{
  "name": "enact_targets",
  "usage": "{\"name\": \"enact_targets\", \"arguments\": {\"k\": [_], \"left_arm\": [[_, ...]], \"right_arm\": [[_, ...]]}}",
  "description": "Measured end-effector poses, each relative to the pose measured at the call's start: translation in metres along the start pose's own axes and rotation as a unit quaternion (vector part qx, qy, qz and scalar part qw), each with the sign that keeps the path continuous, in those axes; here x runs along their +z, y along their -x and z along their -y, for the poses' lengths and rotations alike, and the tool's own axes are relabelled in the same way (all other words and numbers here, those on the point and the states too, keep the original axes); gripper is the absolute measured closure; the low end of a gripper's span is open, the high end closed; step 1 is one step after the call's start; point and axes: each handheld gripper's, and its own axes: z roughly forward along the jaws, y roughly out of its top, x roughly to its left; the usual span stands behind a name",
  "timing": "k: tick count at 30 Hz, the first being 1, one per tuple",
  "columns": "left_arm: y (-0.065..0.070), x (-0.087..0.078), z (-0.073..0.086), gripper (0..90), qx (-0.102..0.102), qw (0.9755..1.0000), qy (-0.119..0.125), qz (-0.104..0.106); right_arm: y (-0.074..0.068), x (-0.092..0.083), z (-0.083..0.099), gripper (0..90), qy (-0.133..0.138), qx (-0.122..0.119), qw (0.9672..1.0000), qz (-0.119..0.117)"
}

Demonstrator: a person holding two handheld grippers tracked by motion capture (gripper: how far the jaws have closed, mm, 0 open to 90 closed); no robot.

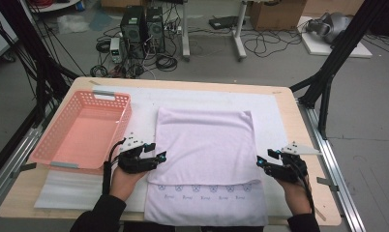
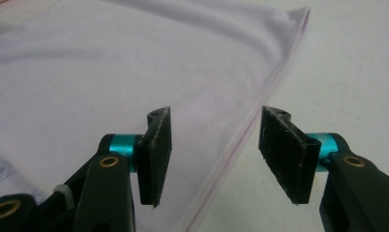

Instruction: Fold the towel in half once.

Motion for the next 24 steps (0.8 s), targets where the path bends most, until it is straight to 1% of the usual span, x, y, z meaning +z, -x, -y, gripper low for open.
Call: {"name": "enact_targets", "arguments": {"k": [2,4,5,8,9,11,13,14,15,16,17,18,19,21,23,24], "left_arm": [[0.006,-0.005,0.004,39.3,-0.001,1.0,-0.002,-0.003],[0.013,-0.011,0.01,39.1,0.005,1.0,-0.007,0.001],[0.015,-0.014,0.014,39.3,0.007,0.9999,-0.01,0.003],[0.02,-0.024,0.022,41.1,0.005,0.9999,-0.014,0.003],[0.021,-0.028,0.024,42.0,0.005,0.9999,-0.014,0.0],[0.021,-0.034,0.029,43.2,-0.001,0.9999,-0.012,-0.006],[0.021,-0.038,0.032,43.2,-0.011,0.9999,-0.007,-0.009],[0.022,-0.04,0.033,43.2,-0.011,0.9999,-0.005,-0.008],[0.023,-0.042,0.035,44.5,-0.011,0.9999,-0.003,-0.007],[0.024,-0.043,0.037,46.3,-0.01,0.9999,-0.004,-0.002],[0.024,-0.043,0.038,48.4,-0.006,0.9999,-0.011,-0.001],[0.026,-0.043,0.04,49.1,-0.007,0.9999,-0.015,0.002],[0.027,-0.043,0.041,50.3,-0.001,0.9998,-0.021,0.004],[0.028,-0.043,0.043,52.9,0.002,0.9996,-0.027,0.008],[0.027,-0.043,0.044,54.0,0.002,0.9995,-0.031,0.008],[0.027,-0.043,0.045,55.1,0.0,0.9994,-0.034,0.01]], "right_arm": [[-0.007,-0.01,0.007,45.1,0.003,-0.003,1.0,0.005],[-0.012,-0.018,0.015,47.2,0.014,-0.001,0.9999,-0.005],[-0.013,-0.02,0.019,47.2,0.011,0.0,0.9999,-0.009],[-0.015,-0.022,0.029,47.2,0.0,0.006,0.9998,-0.021],[-0.017,-0.022,0.031,47.0,-0.002,0.004,0.9997,-0.024],[-0.021,-0.021,0.032,46.0,-0.01,-0.001,0.9995,-0.029],[-0.025,-0.02,0.032,44.7,-0.015,-0.013,0.9993,-0.031],[-0.026,-0.019,0.032,43.7,-0.018,-0.021,0.9991,-0.032],[-0.028,-0.02,0.032,42.8,-0.021,-0.029,0.9989,-0.03],[-0.028,-0.022,0.032,41.5,-0.022,-0.027,0.9989,-0.03],[-0.027,-0.024,0.033,40.2,-0.018,-0.025,0.9991,-0.03],[-0.026,-0.026,0.035,39.2,-0.017,-0.02,0.9992,-0.03],[-0.026,-0.028,0.037,38.8,-0.021,-0.017,0.9992,-0.03],[-0.027,-0.029,0.04,38.2,-0.025,-0.018,0.9988,-0.038],[-0.029,-0.029,0.041,38.2,-0.025,-0.029,0.9984,-0.042],[-0.029,-0.027,0.041,38.3,-0.02,-0.033,0.998,-0.051]]}}
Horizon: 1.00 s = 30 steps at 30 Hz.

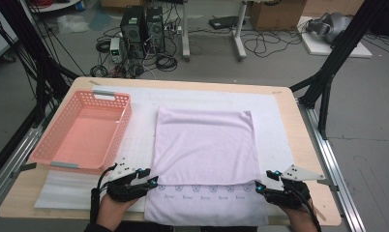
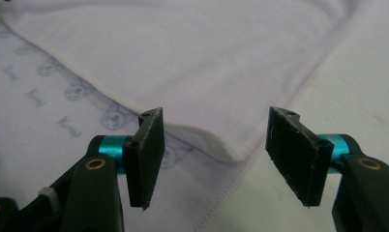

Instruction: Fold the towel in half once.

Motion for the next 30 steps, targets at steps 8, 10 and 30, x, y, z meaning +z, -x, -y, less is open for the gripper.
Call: {"name": "enact_targets", "arguments": {"k": [8,10,30], "left_arm": [[0.002,0.006,0.003,71.2,0.025,0.9993,-0.026,-0.011],[0.004,0.006,0.003,78.8,0.036,0.9988,-0.029,-0.018],[0.007,-0.01,-0.003,88.5,0.004,0.9999,0.005,0.013]], "right_arm": [[-0.008,0.026,0.005,55.3,-0.034,-0.049,0.9981,-0.015],[-0.01,0.029,0.005,65.8,-0.04,-0.06,0.9973,-0.016],[-0.003,0.011,0.004,87.3,-0.02,-0.044,0.9981,-0.037]]}}
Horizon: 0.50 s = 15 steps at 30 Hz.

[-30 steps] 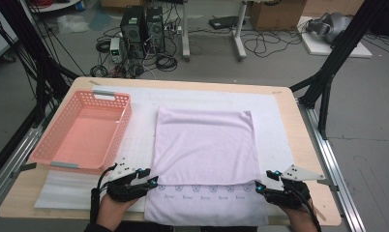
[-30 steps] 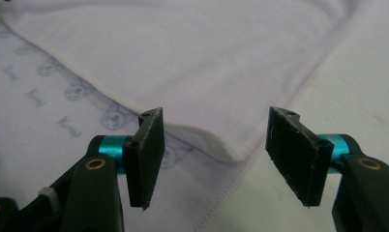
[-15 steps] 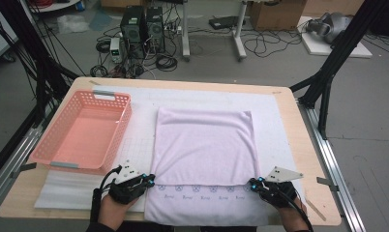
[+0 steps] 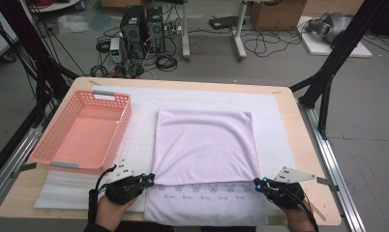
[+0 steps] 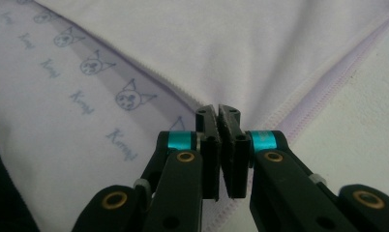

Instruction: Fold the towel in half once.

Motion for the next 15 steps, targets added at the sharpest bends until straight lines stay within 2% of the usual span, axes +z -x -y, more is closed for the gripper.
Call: {"name": "enact_targets", "arguments": {"k": [5,9,11,15], "left_arm": [[0.004,-0.013,-0.001,88.6,0.0,0.9999,-0.001,0.017],[0.006,-0.026,0.0,88.7,-0.003,0.9995,-0.003,0.031],[0.009,-0.03,0.002,88.7,0.002,0.9991,-0.009,0.04],[0.017,-0.037,0.003,88.6,0.017,0.9981,-0.023,0.054]], "right_arm": [[-0.006,-0.011,-0.003,87.5,0.003,-0.001,1.0,-0.007],[-0.013,-0.024,0.003,87.4,0.0,-0.005,0.9996,-0.029],[-0.016,-0.03,0.007,87.4,-0.006,-0.018,0.9991,-0.038],[-0.024,-0.041,0.013,87.4,-0.015,-0.028,0.9984,-0.046]]}}
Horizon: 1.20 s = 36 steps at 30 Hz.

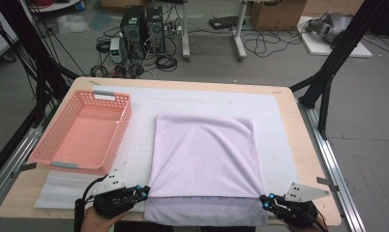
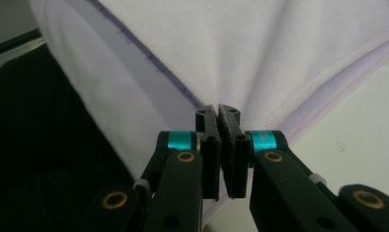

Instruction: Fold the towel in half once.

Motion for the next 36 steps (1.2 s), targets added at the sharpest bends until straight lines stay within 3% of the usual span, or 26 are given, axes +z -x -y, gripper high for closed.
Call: {"name": "enact_targets", "arguments": {"k": [10,15,16,17,19,20,23,25,29,32,36], "left_arm": [[0.022,-0.018,0.012,88.6,0.024,0.9981,-0.044,0.037],[0.024,-0.014,0.02,88.1,0.023,0.9965,-0.059,0.054],[0.022,-0.012,0.02,86.7,0.025,0.9967,-0.057,0.053],[0.02,-0.01,0.018,81.0,0.025,0.9971,-0.051,0.051],[0.014,-0.006,0.012,59.2,0.009,0.9989,-0.032,0.033],[0.01,-0.004,0.008,54.9,0.004,0.9995,-0.016,0.027],[-0.003,0.003,-0.007,51.5,0.0,0.9998,0.018,0.001],[-0.011,0.01,-0.018,50.0,-0.007,0.9992,0.037,-0.013],[-0.025,0.029,-0.032,49.5,-0.016,0.9973,0.06,-0.039],[-0.035,0.041,-0.039,48.8,-0.019,0.9967,0.064,-0.047],[-0.046,0.052,-0.045,45.6,-0.028,0.9951,0.074,-0.059]], "right_arm": [[-0.029,-0.024,0.014,87.3,-0.013,-0.028,0.9993,-0.022],[-0.034,-0.021,0.021,86.4,-0.034,-0.028,0.9987,-0.027],[-0.033,-0.02,0.021,82.6,-0.035,-0.026,0.9987,-0.028],[-0.031,-0.018,0.021,72.8,-0.033,-0.021,0.999,-0.023],[-0.026,-0.016,0.019,63.1,-0.03,0.0,0.9995,-0.013],[-0.022,-0.015,0.018,60.0,-0.022,0.006,0.9997,-0.008],[-0.009,-0.011,0.011,57.3,0.007,0.03,0.9993,0.02],[0.002,-0.006,0.005,59.2,0.018,0.049,0.9971,0.055],[0.026,0.006,-0.005,64.4,0.041,0.099,0.9868,0.121],[0.043,0.016,-0.013,66.8,0.053,0.124,0.9808,0.141],[0.057,0.041,-0.021,68.2,0.034,0.128,0.9802,0.147]]}}
